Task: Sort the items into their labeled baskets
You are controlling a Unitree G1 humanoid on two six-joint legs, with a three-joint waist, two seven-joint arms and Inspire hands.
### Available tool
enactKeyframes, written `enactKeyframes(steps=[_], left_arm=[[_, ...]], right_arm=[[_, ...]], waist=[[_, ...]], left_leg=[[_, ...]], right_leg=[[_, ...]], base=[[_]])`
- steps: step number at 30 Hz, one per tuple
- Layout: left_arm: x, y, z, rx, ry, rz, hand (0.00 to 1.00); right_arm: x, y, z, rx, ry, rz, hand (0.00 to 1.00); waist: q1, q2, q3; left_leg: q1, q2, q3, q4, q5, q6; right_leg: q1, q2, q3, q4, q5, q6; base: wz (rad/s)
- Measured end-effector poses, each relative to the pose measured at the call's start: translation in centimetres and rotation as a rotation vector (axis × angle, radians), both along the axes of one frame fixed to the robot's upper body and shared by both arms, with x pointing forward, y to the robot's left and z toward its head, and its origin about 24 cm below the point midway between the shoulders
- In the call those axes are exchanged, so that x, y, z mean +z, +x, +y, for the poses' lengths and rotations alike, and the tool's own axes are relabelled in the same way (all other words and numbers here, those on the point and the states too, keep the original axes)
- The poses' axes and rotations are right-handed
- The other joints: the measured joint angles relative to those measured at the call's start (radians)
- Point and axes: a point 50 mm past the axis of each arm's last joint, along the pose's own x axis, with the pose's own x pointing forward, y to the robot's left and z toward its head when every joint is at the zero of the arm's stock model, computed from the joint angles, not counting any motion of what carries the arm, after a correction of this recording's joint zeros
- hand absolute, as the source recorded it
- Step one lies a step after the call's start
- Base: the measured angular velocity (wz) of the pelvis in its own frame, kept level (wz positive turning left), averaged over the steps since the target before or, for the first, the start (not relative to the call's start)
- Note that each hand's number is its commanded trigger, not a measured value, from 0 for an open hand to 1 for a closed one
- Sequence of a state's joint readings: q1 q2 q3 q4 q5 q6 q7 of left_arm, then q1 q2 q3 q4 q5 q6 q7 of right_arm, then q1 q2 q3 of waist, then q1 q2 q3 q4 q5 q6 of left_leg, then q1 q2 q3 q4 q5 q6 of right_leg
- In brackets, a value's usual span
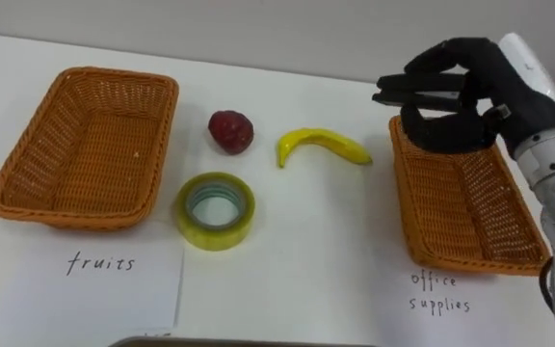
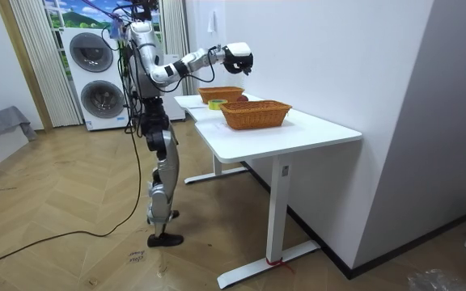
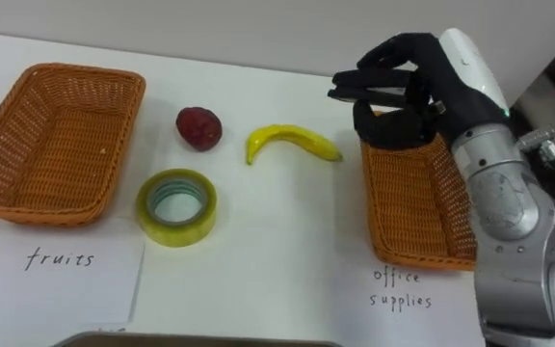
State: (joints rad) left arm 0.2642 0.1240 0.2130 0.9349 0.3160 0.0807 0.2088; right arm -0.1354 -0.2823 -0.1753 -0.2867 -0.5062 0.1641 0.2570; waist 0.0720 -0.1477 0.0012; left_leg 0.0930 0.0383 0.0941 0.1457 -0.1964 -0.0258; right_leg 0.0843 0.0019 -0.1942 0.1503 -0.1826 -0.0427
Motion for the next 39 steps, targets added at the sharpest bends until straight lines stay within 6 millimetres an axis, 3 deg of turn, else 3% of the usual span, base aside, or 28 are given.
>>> enactKeyframes(steps=[4,8,17,23,30,32,33,34,39], left_arm=[[0.0,-0.2,0.1,-0.004,0.001,0.007,0.0],[0.0,-0.6,0.1,0.0,0.007,0.016,0.0],[0.1,-0.7,0.2,-0.041,0.022,0.029,0.0],[0.1,-0.4,0.1,-0.043,0.008,0.019,0.0],[-0.1,-0.9,0.2,-0.034,0.006,0.043,0.0],[0.0,-0.9,0.2,-0.031,0.014,0.039,0.0],[0.0,-0.8,0.2,-0.03,0.017,0.035,0.0],[0.0,-0.7,0.2,-0.03,0.019,0.034,0.0],[0.0,-0.7,0.3,-0.028,0.023,0.034,0.0]], right_arm=[[0.0,-0.4,-0.8,-0.04,0.02,-0.036,1.0],[-1.3,-1.3,-2.0,-0.091,0.029,-0.005,1.0],[-3.6,-1.0,-3.7,-0.151,0.094,0.084,1.0],[-6.1,-1.0,-4.5,-0.186,0.125,0.185,1.0],[-9.0,-1.6,-4.9,-0.209,0.164,0.302,1.0],[-9.4,-1.7,-5.1,-0.214,0.176,0.318,0.64],[-9.5,-1.7,-5.1,-0.216,0.177,0.323,0.11],[-9.6,-1.7,-5.1,-0.216,0.177,0.323,0.0],[-9.7,-1.7,-5.0,-0.208,0.177,0.326,0.0]], waist=[[-0.019,0.005,0.0032],[-0.025,0.014,0.0063],[-0.04,0.02,0.0001],[-0.037,0.011,-0.0046],[-0.024,-0.005,-0.0019],[-0.019,-0.005,-0.0021],[-0.015,-0.005,-0.0018],[-0.014,-0.004,-0.0013],[-0.011,-0.001,0.0008]], left_leg=[[-0.01,0.0,0.001,0.002,0.0,0.0],[-0.013,0.001,0.002,0.002,0.0,0.0],[0.0,0.002,0.019,0.002,0.0,0.0],[0.006,0.003,0.02,0.002,0.0,0.0],[0.023,0.001,0.015,0.005,0.0,0.0],[0.024,0.001,0.015,0.005,0.0,0.0],[0.024,0.001,0.015,0.005,0.0,0.0],[0.024,0.001,0.014,0.005,0.0,0.0],[0.024,0.001,0.013,0.004,0.0,0.0]], right_leg=[[-0.006,0.0,0.002,-0.001,0.0,0.0],[-0.011,0.0,0.003,0.001,0.0,0.0],[-0.011,0.002,0.028,0.01,0.0,0.0],[-0.008,0.0,0.028,0.019,0.0,0.0],[0.003,0.0,0.03,0.013,-0.001,0.0],[0.003,0.0,0.029,0.014,-0.001,0.0],[0.003,0.0,0.029,0.015,0.0,0.0],[0.003,0.0,0.029,0.015,0.0,0.0],[0.007,0.0,0.028,0.014,0.0,0.0]], base=[[0.01],[-0.02],[-0.07],[-0.01],[0.0],[0.0],[0.0],[0.0],[0.0]])
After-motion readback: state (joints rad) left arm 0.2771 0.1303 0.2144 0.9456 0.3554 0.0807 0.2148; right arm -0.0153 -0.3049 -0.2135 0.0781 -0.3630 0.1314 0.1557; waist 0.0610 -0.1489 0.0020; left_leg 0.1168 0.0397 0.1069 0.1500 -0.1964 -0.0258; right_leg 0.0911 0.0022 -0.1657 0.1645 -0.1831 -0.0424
